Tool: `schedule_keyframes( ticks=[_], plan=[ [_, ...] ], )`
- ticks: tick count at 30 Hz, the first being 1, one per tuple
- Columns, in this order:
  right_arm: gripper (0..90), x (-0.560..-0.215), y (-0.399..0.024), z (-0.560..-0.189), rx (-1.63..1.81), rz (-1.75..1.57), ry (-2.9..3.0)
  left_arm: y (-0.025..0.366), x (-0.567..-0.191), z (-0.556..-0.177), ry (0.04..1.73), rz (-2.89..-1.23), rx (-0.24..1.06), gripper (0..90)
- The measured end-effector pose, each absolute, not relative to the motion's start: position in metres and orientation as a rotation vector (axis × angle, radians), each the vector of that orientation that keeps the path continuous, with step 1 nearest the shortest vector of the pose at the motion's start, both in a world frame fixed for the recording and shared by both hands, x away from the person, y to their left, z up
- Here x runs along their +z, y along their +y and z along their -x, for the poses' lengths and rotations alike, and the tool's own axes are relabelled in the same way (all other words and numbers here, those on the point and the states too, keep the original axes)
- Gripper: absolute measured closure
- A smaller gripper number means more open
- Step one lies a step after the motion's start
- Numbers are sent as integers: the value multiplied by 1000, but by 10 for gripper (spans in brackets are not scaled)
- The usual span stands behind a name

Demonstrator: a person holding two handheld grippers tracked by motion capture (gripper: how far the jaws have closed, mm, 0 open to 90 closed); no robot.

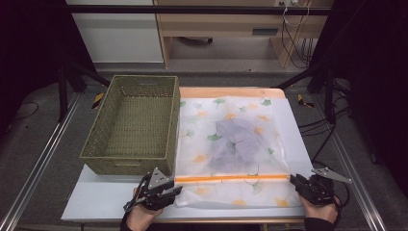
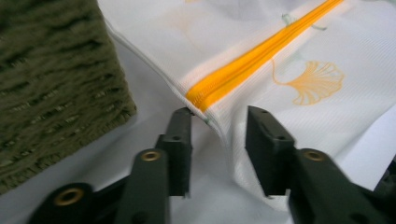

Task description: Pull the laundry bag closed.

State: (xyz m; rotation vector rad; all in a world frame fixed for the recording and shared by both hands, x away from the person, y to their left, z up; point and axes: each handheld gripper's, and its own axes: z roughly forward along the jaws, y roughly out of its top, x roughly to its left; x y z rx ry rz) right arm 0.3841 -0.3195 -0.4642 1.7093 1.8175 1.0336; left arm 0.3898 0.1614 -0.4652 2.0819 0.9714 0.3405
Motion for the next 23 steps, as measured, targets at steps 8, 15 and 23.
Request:
schedule_keyframes(
  ticks=[8,15,23],
  plan=[
    [371,-462,-316,-384,1077,-1588,1769,176,-458,-390,969,-2053,374,390],
    [283,-463,-316,-386,1077,-1532,1780,190,-457,-389,973,-2042,397,331],
    [264,-465,-317,-385,1068,-1521,1781,203,-456,-390,987,-2026,422,286]
  ],
)
